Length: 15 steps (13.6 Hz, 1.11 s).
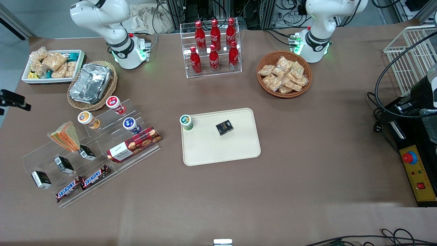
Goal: Place sandwich on tray
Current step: 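Move the right gripper down toward the bagged sandwich in the acrylic rack, then close the right gripper on the bagged sandwich's wrapper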
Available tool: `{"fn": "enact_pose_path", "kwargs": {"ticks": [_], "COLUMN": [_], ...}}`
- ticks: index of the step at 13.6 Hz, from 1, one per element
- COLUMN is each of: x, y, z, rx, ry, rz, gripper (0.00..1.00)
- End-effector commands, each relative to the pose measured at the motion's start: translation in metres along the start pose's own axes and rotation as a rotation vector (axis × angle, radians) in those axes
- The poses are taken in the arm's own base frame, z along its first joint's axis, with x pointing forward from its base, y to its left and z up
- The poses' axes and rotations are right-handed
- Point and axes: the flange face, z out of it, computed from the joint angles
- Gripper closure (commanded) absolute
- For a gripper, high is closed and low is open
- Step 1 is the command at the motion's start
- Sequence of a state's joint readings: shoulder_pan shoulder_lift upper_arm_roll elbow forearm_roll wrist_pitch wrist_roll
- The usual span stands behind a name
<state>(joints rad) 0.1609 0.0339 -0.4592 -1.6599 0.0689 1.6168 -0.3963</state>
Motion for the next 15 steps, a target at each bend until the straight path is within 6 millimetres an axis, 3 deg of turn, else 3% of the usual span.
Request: {"fn": "enact_pose_path", "kwargs": {"ticks": [1, 5, 7, 10, 15], "x": [0.002, 0.003, 0.002, 0.0, -0.001], "y": [0.007, 0.013, 0.012, 0.011, 0.008], "z": [0.043, 0.104, 0.125, 0.15, 0.168], "rx": [-0.005, -0.027, -0.027, -0.038, -0.035], "ry": [0.024, 0.053, 0.058, 0.07, 0.056], "rz": [-0.046, -0.085, -0.081, -0.082, -0.083], "gripper": [0.01, 0.01, 0.01, 0.01, 0.01]}}
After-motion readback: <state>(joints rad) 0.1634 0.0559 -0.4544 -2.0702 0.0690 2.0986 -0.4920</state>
